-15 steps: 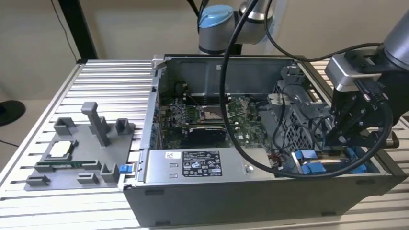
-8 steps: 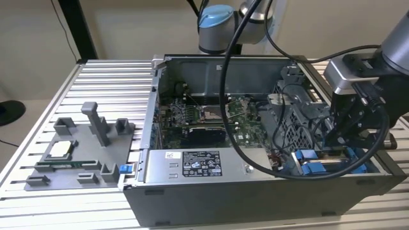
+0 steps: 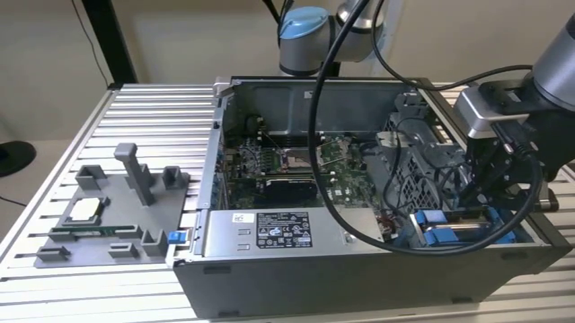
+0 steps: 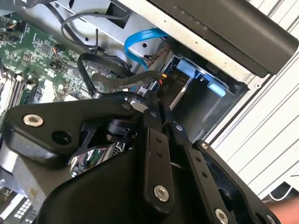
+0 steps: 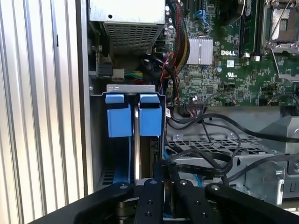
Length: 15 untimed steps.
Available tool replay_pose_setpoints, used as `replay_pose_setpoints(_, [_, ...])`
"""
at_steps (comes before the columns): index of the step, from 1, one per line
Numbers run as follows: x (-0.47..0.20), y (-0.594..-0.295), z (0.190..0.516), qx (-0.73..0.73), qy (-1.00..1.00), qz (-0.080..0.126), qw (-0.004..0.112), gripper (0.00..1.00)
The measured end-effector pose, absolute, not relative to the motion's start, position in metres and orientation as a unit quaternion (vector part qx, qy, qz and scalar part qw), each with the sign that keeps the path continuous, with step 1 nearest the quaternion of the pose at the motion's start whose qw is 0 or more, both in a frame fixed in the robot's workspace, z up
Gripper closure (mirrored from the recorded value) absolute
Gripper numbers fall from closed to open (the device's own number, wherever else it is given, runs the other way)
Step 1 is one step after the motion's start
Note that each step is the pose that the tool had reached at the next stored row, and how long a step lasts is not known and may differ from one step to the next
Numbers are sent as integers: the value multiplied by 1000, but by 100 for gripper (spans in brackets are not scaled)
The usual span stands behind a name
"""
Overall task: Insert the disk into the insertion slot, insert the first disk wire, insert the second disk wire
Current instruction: 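Insert the second disk wire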
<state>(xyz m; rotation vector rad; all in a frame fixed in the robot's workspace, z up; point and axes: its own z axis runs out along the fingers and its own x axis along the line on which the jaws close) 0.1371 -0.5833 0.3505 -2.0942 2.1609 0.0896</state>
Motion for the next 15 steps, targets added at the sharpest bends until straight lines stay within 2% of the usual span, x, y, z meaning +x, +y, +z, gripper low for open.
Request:
replay_pose_setpoints(10, [134, -585, 349, -694, 716, 29, 66, 100])
replay_pose_setpoints(15, [130, -585, 348, -694, 716, 25, 70, 100])
